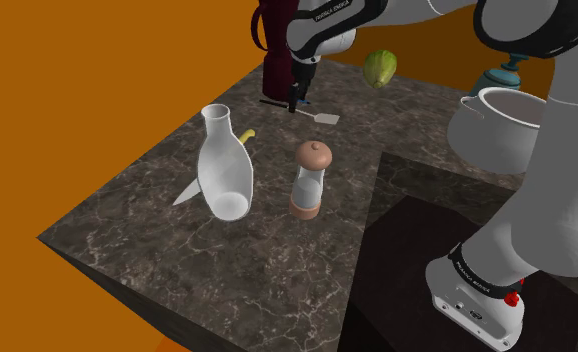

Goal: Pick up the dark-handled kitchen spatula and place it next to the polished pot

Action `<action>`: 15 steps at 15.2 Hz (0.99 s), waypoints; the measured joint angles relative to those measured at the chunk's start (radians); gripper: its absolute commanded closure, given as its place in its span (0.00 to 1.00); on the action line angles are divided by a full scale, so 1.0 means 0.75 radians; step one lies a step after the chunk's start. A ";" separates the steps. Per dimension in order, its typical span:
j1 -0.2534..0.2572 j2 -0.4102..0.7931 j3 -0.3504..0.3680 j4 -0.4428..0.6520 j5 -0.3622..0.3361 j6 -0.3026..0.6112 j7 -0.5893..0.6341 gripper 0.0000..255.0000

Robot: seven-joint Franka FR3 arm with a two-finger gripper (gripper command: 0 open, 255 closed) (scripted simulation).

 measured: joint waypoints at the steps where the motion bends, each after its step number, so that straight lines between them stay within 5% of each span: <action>1: 0.000 0.002 0.000 0.003 0.000 0.000 0.000 0.00; 2: 0.000 0.005 0.001 0.006 0.001 0.000 0.000 0.00; 3: -0.001 0.005 0.001 0.005 0.001 0.001 0.000 1.00; 15: -0.002 0.005 -0.001 0.009 -0.002 -0.017 0.001 1.00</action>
